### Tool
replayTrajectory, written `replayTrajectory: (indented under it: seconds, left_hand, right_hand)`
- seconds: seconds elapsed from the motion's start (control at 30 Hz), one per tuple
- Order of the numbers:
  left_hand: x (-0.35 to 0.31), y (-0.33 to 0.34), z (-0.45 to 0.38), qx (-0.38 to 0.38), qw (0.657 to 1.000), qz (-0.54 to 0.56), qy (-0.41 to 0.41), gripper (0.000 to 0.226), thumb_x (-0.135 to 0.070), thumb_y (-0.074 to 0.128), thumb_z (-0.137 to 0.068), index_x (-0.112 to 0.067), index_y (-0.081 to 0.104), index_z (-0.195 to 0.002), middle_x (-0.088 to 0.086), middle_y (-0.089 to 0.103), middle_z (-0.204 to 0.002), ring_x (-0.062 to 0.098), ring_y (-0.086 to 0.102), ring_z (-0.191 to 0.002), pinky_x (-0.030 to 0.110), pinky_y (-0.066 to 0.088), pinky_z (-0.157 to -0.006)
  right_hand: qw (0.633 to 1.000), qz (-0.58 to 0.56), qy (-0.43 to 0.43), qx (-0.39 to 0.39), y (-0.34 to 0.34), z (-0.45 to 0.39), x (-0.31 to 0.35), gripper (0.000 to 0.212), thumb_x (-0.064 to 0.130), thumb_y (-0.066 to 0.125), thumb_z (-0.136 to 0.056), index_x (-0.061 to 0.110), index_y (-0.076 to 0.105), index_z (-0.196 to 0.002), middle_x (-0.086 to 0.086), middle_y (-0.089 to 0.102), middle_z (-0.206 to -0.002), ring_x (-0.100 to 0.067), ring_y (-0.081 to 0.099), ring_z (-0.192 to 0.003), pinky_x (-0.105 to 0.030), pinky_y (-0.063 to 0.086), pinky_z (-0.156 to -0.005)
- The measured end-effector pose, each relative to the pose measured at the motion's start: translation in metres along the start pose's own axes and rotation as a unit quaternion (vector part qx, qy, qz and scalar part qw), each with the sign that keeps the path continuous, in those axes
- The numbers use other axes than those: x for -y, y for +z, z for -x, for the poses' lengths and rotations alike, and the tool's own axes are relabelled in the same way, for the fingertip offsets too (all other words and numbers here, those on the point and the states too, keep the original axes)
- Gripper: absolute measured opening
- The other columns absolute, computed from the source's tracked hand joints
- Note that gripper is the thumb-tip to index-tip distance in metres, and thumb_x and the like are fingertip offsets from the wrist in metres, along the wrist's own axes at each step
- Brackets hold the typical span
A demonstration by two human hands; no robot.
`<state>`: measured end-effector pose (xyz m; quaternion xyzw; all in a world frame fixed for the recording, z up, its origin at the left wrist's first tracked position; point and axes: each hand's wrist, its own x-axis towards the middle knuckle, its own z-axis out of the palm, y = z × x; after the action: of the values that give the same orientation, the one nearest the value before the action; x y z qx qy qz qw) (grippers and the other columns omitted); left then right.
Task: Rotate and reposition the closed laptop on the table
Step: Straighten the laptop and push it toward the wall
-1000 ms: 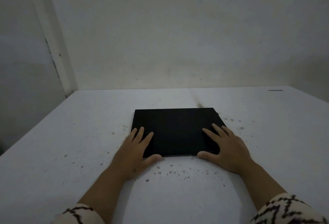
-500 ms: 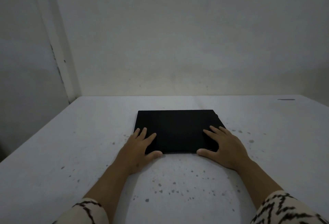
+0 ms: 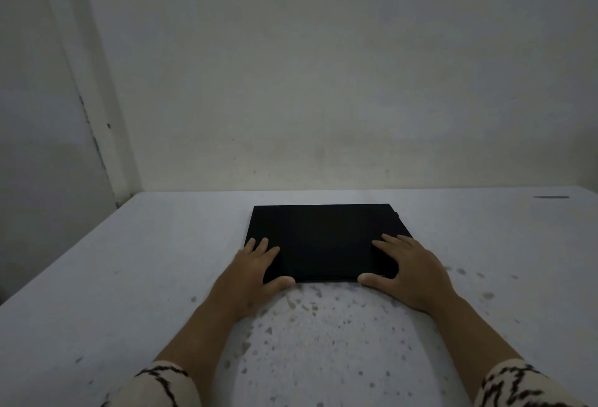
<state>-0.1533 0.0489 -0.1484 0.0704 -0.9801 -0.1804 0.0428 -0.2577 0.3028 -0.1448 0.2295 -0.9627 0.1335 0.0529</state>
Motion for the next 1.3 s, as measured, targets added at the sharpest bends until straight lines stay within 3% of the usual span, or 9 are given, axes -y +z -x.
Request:
replayTrajectory:
  seconds: [0.13, 0.2, 0.3, 0.37, 0.57, 0.63, 0.73, 1.3]
  left_hand:
    - [0.001, -0.002, -0.018, 0.002, 1.0, 0.003, -0.001, 0.12, -0.09, 0.016, -0.049, -0.02, 0.021, -0.147, 0.002, 0.011, -0.16, 0.02, 0.002, -0.148, 0.038, 0.016, -0.118]
    - [0.002, -0.004, -0.027, -0.002, 1.0, 0.009, -0.002, 0.126, -0.093, 0.012, -0.044, -0.02, 0.023, -0.146, 0.002, 0.012, -0.16, 0.02, 0.003, -0.148, 0.038, 0.017, -0.117]
    - [0.002, -0.002, -0.042, -0.016, 1.0, 0.013, -0.006, 0.087, -0.067, 0.044, -0.077, -0.019, 0.024, -0.146, 0.001, 0.013, -0.16, 0.019, 0.004, -0.148, 0.036, 0.017, -0.117]
    - [0.004, -0.001, -0.051, -0.026, 0.999, 0.021, -0.007, 0.079, -0.057, 0.05, -0.081, -0.019, 0.025, -0.146, 0.001, 0.014, -0.159, 0.018, 0.005, -0.148, 0.036, 0.018, -0.117]
    - [0.006, -0.001, -0.076, -0.026, 0.999, 0.029, -0.022, 0.078, -0.055, 0.051, -0.081, -0.02, 0.025, -0.146, 0.0, 0.014, -0.16, 0.017, 0.004, -0.148, 0.036, 0.016, -0.118]
    - [0.006, -0.001, -0.081, -0.022, 0.999, 0.025, -0.023, 0.078, -0.056, 0.051, -0.081, -0.021, 0.025, -0.146, -0.001, 0.013, -0.16, 0.017, 0.004, -0.148, 0.036, 0.016, -0.118]
    - [0.007, -0.001, -0.087, -0.021, 0.999, 0.022, -0.026, 0.078, -0.057, 0.05, -0.081, -0.022, 0.024, -0.146, -0.001, 0.013, -0.16, 0.017, 0.004, -0.148, 0.036, 0.016, -0.118]
    - [0.01, 0.003, -0.104, -0.059, 0.993, 0.088, -0.045, 0.078, -0.054, 0.06, -0.075, -0.027, 0.031, -0.142, -0.004, 0.017, -0.159, 0.014, 0.007, -0.147, 0.037, 0.014, -0.118]
  right_hand:
    - [1.0, -0.007, -0.004, 0.004, 0.001, -0.018, -0.003, 0.118, 0.097, 0.026, -0.047, 0.031, 0.035, -0.145, 0.009, 0.029, -0.157, -0.015, 0.02, -0.146, -0.043, 0.026, -0.118]
    - [1.0, -0.008, -0.004, 0.002, 0.002, -0.027, -0.004, 0.126, 0.099, 0.018, -0.04, 0.031, 0.035, -0.145, 0.009, 0.029, -0.157, -0.015, 0.021, -0.146, -0.043, 0.026, -0.118]
    - [1.0, -0.009, 0.001, -0.006, 0.006, -0.044, -0.009, 0.142, 0.101, 0.0, -0.026, 0.031, 0.036, -0.144, 0.01, 0.029, -0.157, -0.014, 0.021, -0.146, -0.042, 0.027, -0.118]
    - [1.0, -0.013, 0.002, -0.008, 0.007, -0.052, -0.011, 0.142, 0.102, 0.0, -0.026, 0.032, 0.036, -0.144, 0.01, 0.029, -0.157, -0.014, 0.021, -0.146, -0.041, 0.027, -0.118]
    - [1.0, -0.014, 0.004, 0.0, 0.009, -0.075, -0.014, 0.138, 0.101, 0.005, -0.029, 0.033, 0.035, -0.144, 0.011, 0.028, -0.157, -0.013, 0.02, -0.147, -0.04, 0.025, -0.118]
    - [1.0, -0.023, 0.001, 0.014, 0.008, -0.079, -0.014, 0.123, 0.098, 0.022, -0.042, 0.032, 0.034, -0.145, 0.01, 0.026, -0.158, -0.013, 0.018, -0.147, -0.041, 0.024, -0.119]
    - [0.999, -0.02, 0.003, 0.026, 0.007, -0.084, -0.014, 0.093, 0.079, 0.048, -0.068, 0.031, 0.032, -0.146, 0.009, 0.024, -0.159, -0.014, 0.016, -0.148, -0.041, 0.022, -0.119]
    - [0.998, -0.026, 0.009, 0.052, 0.004, -0.103, -0.017, 0.09, 0.074, 0.049, -0.073, 0.03, 0.026, -0.149, 0.008, 0.018, -0.161, -0.016, 0.012, -0.149, -0.045, 0.017, -0.121]
